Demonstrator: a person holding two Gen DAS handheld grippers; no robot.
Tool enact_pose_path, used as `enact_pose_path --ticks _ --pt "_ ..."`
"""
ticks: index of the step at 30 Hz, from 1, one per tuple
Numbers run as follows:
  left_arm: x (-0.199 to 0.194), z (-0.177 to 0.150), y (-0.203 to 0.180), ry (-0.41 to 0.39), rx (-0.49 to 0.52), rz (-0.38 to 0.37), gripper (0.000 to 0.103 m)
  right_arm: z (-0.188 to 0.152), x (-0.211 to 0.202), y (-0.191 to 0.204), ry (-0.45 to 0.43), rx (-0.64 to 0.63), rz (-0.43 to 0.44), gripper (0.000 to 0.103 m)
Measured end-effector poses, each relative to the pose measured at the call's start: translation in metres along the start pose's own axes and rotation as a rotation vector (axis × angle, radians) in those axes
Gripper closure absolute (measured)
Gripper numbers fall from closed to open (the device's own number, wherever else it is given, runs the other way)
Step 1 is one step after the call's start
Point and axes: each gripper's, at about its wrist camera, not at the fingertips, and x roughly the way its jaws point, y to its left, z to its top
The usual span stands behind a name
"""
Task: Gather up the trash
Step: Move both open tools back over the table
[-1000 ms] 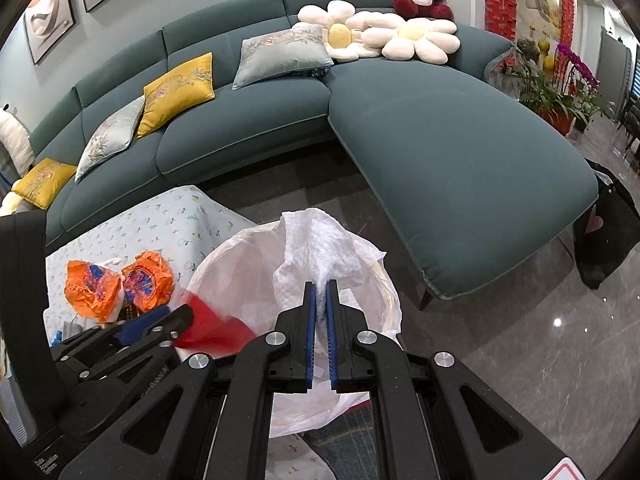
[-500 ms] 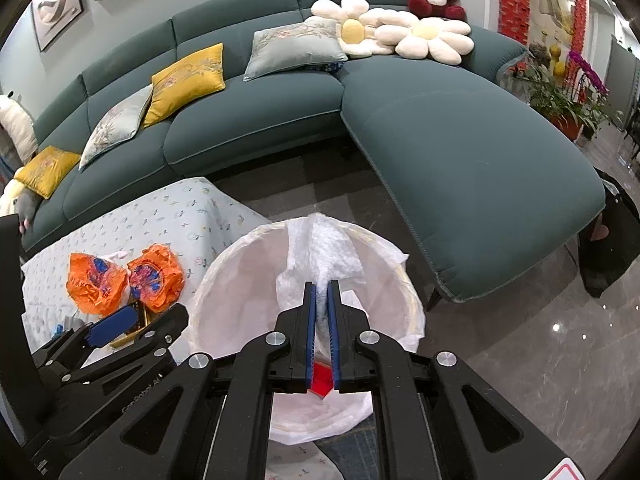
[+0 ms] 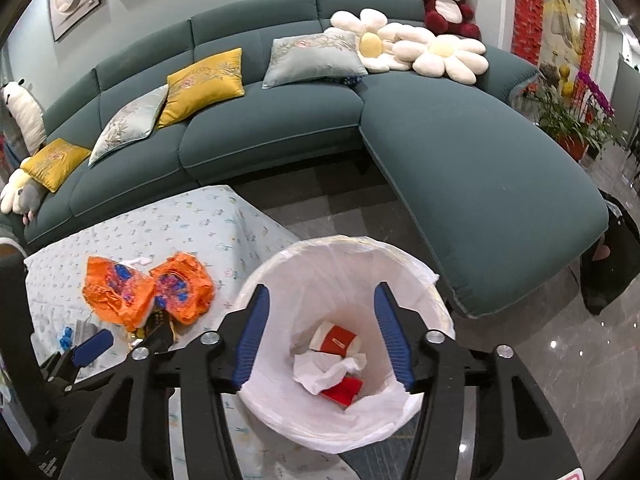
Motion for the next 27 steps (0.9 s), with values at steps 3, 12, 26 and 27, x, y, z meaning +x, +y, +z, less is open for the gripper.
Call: enact_pose_path --ticks 3,12,26,27 --pt "-0.003 0.001 0.016 -0.004 -0.024 0.011 0.022 0.001 -0.004 0.017 -0.006 -0.020 0.010 0.044" --pt "-0.018 0.002 0.066 -0.021 -0.094 0.047 0.022 -0.004 -0.013 0.074 -0.003 -0.090 0.048 0.041" --pt "-0.027 -0.010 0.134 -0.012 -0.192 0.090 0.021 -0.021 -0.022 0.131 0.019 -0.169 0.077 0.037" --pt "-0.027 -0.012 0.137 -0.011 -0.196 0.093 0.021 -0.023 -0.022 0.135 0.022 -0.174 0.078 0.037"
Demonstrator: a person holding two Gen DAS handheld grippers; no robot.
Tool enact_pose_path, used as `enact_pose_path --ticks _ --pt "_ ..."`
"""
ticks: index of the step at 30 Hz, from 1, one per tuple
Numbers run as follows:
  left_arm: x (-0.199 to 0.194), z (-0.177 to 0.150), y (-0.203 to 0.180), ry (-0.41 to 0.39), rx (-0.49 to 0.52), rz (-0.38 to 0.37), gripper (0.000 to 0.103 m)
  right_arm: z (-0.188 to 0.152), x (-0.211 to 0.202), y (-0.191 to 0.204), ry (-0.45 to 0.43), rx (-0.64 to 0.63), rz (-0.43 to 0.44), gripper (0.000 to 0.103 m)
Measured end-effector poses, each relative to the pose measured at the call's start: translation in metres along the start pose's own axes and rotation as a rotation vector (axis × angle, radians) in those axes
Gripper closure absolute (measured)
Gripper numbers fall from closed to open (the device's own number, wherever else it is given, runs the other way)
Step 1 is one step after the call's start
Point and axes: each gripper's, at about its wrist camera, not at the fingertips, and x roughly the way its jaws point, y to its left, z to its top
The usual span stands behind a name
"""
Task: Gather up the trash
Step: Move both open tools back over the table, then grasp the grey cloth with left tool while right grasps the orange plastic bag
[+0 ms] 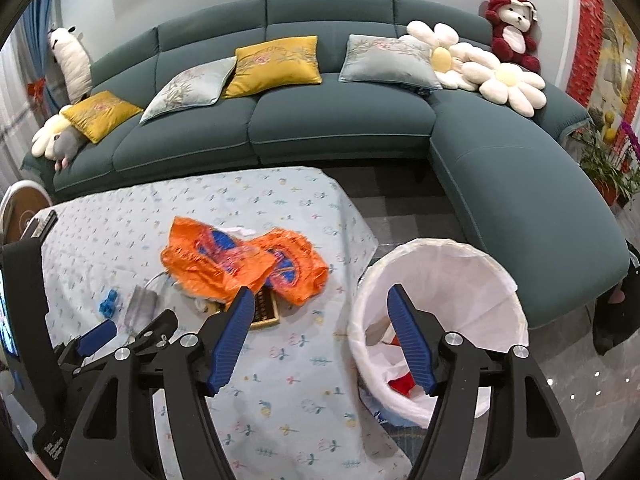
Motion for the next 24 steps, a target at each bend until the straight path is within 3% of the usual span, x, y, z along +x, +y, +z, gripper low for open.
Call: enact_pose_path --ticks 15,24 --pt "0.018 -0.003 0.086 0.040 -0.087 0.072 0.019 -0.020 0.019 0.061 0.071 -0.066 0.045 0.037" --pt "0.037 -0.005 0.113 0.080 -0.099 0.071 0.019 -0.031 0.042 0.083 0.127 -0.076 0.052 0.037"
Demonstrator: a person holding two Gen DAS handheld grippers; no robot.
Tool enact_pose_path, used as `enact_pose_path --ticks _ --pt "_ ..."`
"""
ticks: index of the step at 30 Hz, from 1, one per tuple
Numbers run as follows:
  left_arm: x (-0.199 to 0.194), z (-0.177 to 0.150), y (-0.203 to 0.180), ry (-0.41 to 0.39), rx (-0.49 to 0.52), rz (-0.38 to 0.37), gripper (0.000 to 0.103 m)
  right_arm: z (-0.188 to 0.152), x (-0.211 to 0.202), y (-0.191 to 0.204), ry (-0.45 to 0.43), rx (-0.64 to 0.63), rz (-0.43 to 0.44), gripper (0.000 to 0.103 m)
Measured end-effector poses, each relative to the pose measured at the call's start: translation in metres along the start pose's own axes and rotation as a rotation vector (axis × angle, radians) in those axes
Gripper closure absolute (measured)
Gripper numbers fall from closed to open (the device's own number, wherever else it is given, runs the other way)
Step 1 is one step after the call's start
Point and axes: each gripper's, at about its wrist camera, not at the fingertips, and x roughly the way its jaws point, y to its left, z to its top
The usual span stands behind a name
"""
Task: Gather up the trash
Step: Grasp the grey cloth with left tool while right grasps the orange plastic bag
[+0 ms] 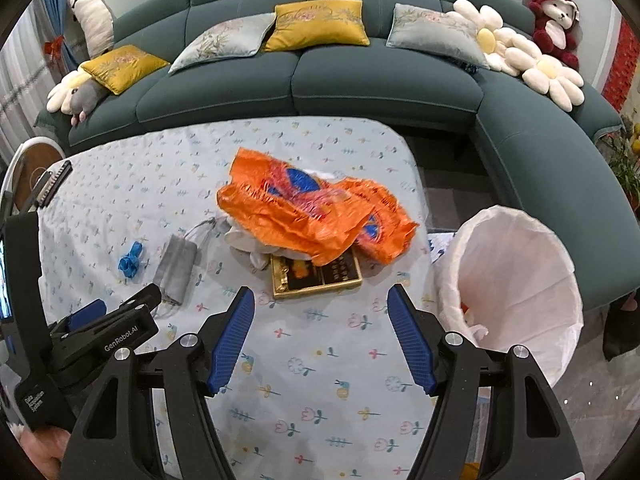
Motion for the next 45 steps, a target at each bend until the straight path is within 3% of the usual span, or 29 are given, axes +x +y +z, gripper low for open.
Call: enact_pose_path --ticks 8,17,20,26,35,38,45 --pt "0.027 0.010 0.011 0.050 -0.009 0.008 0.020 0.000 0.021 0.011 0.041 -0.014 0.009 0.037" --pt "0.057 0.024 -0.001 0.119 0.005 -0.026 0.036 0.010 0.045 0.005 0.074 0.010 -0.006 0.037" --pt "0.063 0.028 -0.007 0.136 0.011 -0.036 0.049 0.017 0.051 0.001 0.078 0.024 -0.006 0.037" --pt "0.074 0.029 -0.019 0.179 0.049 -0.053 0.089 0.038 0.056 -0.003 0.054 0.034 -0.001 0.037" --pt "0.057 0.028 -0.025 0.134 0.048 -0.085 0.094 0.067 0.083 0.002 0.058 0.032 0.054 0.038" --pt "0.050 0.028 -0.025 0.130 0.037 -0.100 0.094 0.066 0.101 0.005 0.100 0.019 0.060 0.047" --pt "0.044 0.034 -0.029 0.122 0.026 -0.114 0.093 0.055 0.124 0.005 0.172 0.018 0.079 0.085"
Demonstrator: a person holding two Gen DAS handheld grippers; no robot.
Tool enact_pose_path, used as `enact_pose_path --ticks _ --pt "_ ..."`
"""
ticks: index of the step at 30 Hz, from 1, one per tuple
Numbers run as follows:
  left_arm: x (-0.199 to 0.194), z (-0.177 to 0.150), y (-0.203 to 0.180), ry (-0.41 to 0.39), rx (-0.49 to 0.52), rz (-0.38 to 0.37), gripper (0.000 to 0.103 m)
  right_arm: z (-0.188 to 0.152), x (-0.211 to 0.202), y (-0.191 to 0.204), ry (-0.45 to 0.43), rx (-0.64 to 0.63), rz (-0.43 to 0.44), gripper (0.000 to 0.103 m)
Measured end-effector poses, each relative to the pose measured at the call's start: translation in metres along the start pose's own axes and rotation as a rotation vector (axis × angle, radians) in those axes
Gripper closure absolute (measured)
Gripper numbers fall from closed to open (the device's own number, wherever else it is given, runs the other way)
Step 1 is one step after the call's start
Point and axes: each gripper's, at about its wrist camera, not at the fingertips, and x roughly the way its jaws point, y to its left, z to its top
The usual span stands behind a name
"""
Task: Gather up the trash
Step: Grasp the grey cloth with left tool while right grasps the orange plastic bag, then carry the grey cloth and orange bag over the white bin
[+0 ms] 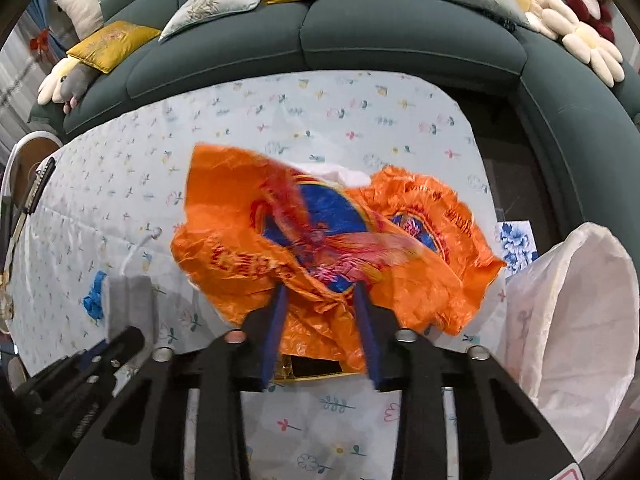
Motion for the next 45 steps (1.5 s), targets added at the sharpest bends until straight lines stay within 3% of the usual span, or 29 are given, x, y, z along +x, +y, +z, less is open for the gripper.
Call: enact_pose_path --ticks 1,7,15,28,35,45 --pt "0.000 0.001 0.000 -0.003 0.000 0.000 0.094 0.000 0.000 -0.001 0.005 0.004 0.006 0.089" --pt "-0.015 -0.002 -0.008 -0.023 0.013 -0.007 0.094 -0.003 -0.022 -0.007 -0.036 0.008 0.024 0.091" --pt "-0.051 -0.005 -0.037 -0.081 0.051 -0.047 0.094 -0.002 -0.080 -0.026 -0.139 0.038 0.041 0.091" --pt "-0.113 -0.025 -0.134 -0.181 0.208 -0.184 0.093 -0.033 -0.154 -0.110 -0.260 0.155 -0.002 0.091" --pt "-0.112 -0.053 -0.202 -0.170 0.325 -0.224 0.093 -0.067 -0.162 -0.177 -0.267 0.248 -0.041 0.091" --pt "-0.078 -0.090 -0.278 -0.094 0.437 -0.243 0.093 -0.103 -0.155 -0.256 -0.249 0.365 -0.075 0.091"
